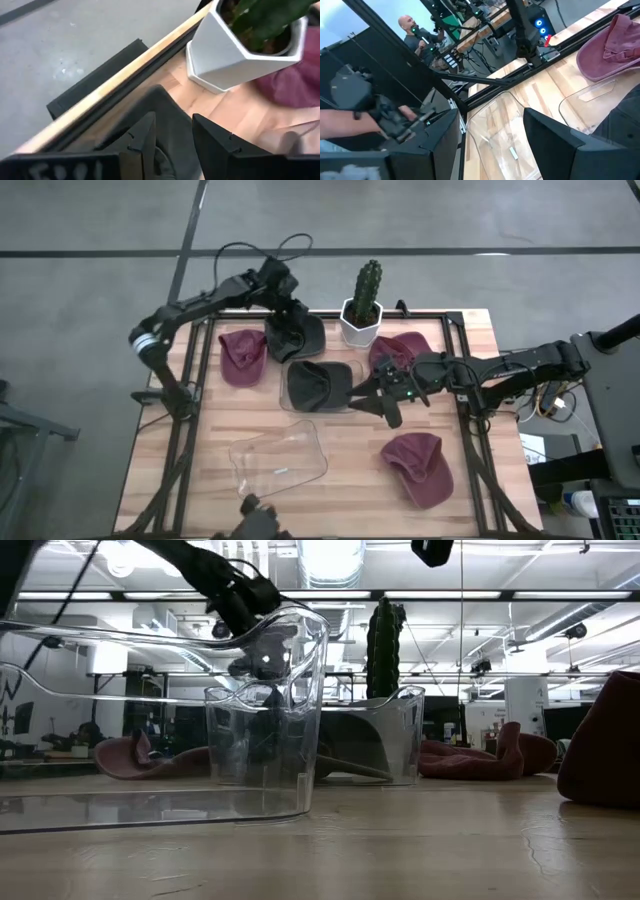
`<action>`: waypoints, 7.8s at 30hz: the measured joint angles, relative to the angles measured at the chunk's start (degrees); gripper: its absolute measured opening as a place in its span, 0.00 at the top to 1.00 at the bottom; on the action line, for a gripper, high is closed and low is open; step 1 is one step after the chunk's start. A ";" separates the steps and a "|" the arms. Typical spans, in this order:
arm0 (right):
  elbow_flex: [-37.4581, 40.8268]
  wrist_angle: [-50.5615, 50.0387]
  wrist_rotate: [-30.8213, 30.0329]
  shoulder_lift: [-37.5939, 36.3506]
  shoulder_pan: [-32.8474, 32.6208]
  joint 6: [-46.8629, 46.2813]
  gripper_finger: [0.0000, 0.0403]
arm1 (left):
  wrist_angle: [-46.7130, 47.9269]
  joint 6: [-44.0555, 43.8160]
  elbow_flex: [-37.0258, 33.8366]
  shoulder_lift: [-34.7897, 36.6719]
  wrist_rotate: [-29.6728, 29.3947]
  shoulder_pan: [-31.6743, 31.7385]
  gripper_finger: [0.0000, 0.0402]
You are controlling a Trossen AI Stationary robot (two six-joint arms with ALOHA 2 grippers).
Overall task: Pick & Place hat
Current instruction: Put the black cap into the top transparent bin, then put the red cap into the bottom transparent bin
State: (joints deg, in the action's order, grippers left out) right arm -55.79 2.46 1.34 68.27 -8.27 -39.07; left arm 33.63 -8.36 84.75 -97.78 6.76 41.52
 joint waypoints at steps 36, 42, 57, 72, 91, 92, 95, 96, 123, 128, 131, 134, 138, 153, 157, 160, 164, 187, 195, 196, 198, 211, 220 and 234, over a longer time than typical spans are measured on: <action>0.09 -0.13 -6.49 0.11 0.09 0.29 0.47 | 13.55 25.11 15.38 -17.34 -2.82 3.12 0.70; 0.09 -0.11 -6.55 0.11 0.02 0.29 0.47 | 13.55 25.62 15.38 -17.79 -1.27 3.12 0.70; 0.09 -0.11 -8.00 0.11 0.02 0.26 0.47 | 13.95 25.77 12.54 -17.98 0.82 3.39 0.70; 0.09 -0.11 -9.05 0.11 0.04 0.26 0.47 | 12.72 26.88 7.97 -17.98 -1.78 3.50 0.70; 0.09 -0.18 -10.41 0.13 0.04 0.81 0.47 | 11.25 25.98 7.67 -17.94 3.12 4.24 0.70; 0.09 -0.18 -10.52 0.13 0.09 0.95 0.47 | 11.26 25.98 7.65 -17.96 3.17 4.24 0.70; 0.09 -0.19 -10.54 0.13 0.07 1.68 0.47 | 10.82 25.78 7.82 -17.94 2.70 4.24 0.75; 0.09 -0.19 -10.53 0.13 0.07 1.69 0.47 | 10.91 25.63 7.92 -17.94 2.09 4.24 0.78; 0.09 -0.09 -10.36 0.13 0.02 -0.65 0.47 | 22.00 27.75 17.27 -3.43 -2.10 4.01 0.98; 0.09 -0.10 -10.39 0.13 0.04 -0.77 0.47 | 23.00 27.43 17.46 1.78 -1.73 3.56 0.98; 0.09 -0.14 -11.12 0.13 0.04 -0.12 0.47 | 23.01 24.99 17.74 5.03 1.13 3.25 0.98; 0.09 -0.35 -11.85 0.13 0.04 0.00 0.47 | 22.98 20.87 17.50 7.97 6.88 2.62 0.98; 0.09 -0.33 -11.85 0.11 0.02 -0.67 0.47 | 23.14 16.21 17.24 10.58 12.60 0.23 0.98; -1.47 6.60 -1.90 -0.02 -1.59 -0.45 0.47 | 23.06 18.61 15.13 8.99 6.99 -17.60 0.98; -2.12 7.00 -1.92 -0.04 -1.59 -0.20 0.47 | 22.70 20.28 13.31 6.40 3.95 -21.04 0.98; -2.12 6.87 -2.25 -0.02 -1.64 -0.24 0.47 | 21.37 20.81 11.95 4.14 4.19 -22.53 0.98; -2.12 7.06 -2.45 -0.04 -1.98 -0.24 0.47 | 20.94 20.32 11.41 1.03 3.67 -23.43 0.99; -2.12 8.81 -2.99 -0.04 -1.97 -0.20 0.47 | 16.41 19.92 11.42 -11.64 2.15 -24.96 0.89; -2.11 8.50 -2.99 -0.04 -1.97 -0.20 0.47 | 12.67 16.07 11.43 -11.47 5.35 -24.85 0.73; -2.10 8.36 -2.99 -0.04 -1.97 -0.23 0.47 | 12.74 15.93 11.43 -11.47 5.25 -24.81 0.71; -2.10 7.98 -2.99 0.00 -1.97 -0.32 0.47 | 12.64 15.89 11.43 -11.27 4.49 -24.76 0.67; -2.08 -11.77 3.95 -0.07 -2.08 -21.89 0.47 | 14.84 12.51 16.92 -6.94 1.23 -24.85 0.62; -2.08 -35.54 11.34 -0.04 -7.25 -36.82 0.47 | 13.30 9.81 17.28 -1.19 1.53 -24.94 0.62; 0.76 -61.33 10.82 -0.02 -24.35 -57.53 0.47 | 11.42 5.52 17.24 3.47 1.70 -26.99 0.62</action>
State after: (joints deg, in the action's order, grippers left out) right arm -55.03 -58.87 12.16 68.25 -32.63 -96.60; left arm 45.05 -2.83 102.00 -94.31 8.47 14.53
